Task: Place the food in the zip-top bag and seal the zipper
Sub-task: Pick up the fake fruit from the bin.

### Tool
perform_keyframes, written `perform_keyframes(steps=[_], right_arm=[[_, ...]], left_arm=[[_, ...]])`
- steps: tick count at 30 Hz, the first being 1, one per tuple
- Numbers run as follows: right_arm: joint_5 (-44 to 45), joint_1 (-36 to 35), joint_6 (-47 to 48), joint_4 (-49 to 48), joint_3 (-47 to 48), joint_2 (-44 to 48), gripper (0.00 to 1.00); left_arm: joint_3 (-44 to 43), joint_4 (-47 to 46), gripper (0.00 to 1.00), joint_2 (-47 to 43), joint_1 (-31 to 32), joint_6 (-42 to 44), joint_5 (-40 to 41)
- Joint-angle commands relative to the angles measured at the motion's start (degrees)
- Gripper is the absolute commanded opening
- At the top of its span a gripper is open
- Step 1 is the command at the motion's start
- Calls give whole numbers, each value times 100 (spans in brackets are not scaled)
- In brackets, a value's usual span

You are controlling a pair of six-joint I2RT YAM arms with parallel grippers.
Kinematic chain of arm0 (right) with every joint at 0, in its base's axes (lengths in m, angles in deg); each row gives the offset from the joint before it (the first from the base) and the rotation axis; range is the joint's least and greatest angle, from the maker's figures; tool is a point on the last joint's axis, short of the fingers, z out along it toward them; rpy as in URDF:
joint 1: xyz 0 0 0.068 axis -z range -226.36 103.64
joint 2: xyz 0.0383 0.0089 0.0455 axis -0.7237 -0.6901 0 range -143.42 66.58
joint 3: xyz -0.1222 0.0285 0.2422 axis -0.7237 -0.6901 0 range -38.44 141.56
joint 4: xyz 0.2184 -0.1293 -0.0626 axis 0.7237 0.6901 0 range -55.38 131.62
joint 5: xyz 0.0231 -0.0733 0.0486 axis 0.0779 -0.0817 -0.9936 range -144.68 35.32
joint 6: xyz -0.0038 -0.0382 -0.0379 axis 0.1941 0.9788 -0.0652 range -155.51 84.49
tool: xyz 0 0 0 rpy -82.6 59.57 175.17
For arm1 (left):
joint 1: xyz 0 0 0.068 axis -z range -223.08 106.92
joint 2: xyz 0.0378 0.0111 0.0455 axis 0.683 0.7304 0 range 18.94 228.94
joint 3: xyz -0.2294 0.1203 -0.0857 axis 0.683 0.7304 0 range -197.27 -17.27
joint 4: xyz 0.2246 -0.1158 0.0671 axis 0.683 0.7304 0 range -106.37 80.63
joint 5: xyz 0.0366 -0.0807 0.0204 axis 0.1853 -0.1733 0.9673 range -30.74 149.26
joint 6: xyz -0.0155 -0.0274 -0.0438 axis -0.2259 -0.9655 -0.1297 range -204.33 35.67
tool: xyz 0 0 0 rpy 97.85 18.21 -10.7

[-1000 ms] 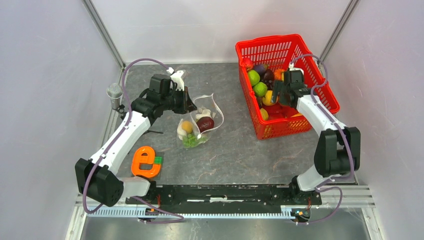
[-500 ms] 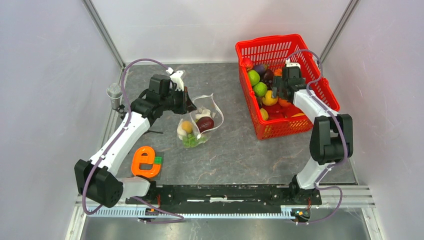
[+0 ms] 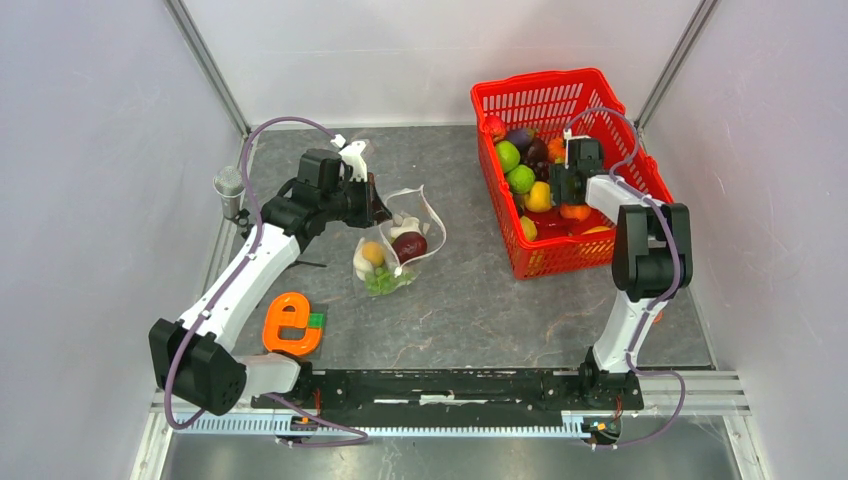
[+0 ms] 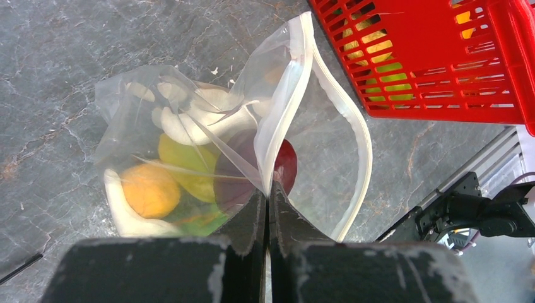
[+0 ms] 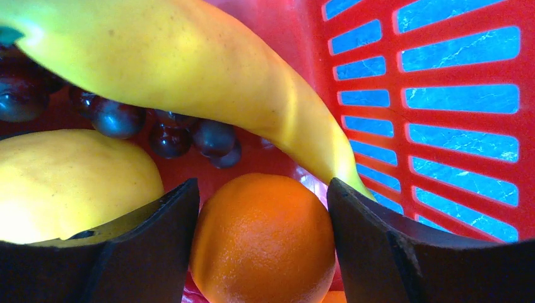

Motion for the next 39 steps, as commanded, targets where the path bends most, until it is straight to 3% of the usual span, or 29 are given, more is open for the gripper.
perform_keyframes(steps=[1, 6, 11, 17, 27, 39], right_arm=[[-291, -21, 169, -168, 177, -106, 71], [-741, -20, 122, -310, 19, 51, 55], [-864, -19, 74, -368, -70, 241, 51], [-1075, -19, 71, -528, -243, 553, 50], [-1378, -20, -193, -777, -651, 1162, 44], [-1377, -22, -160, -1001, -1549, 2807, 45]], left_arm=[[-19, -306, 3, -202, -9, -86, 50], [51, -510, 3, -258, -9, -168, -10], [144, -430, 3, -380, -9, -202, -180], [424, -580, 3, -602, -8, -278, -86], [237, -554, 3, -245, -10, -314, -244], [181, -545, 3, -105, -7, -324, -475]])
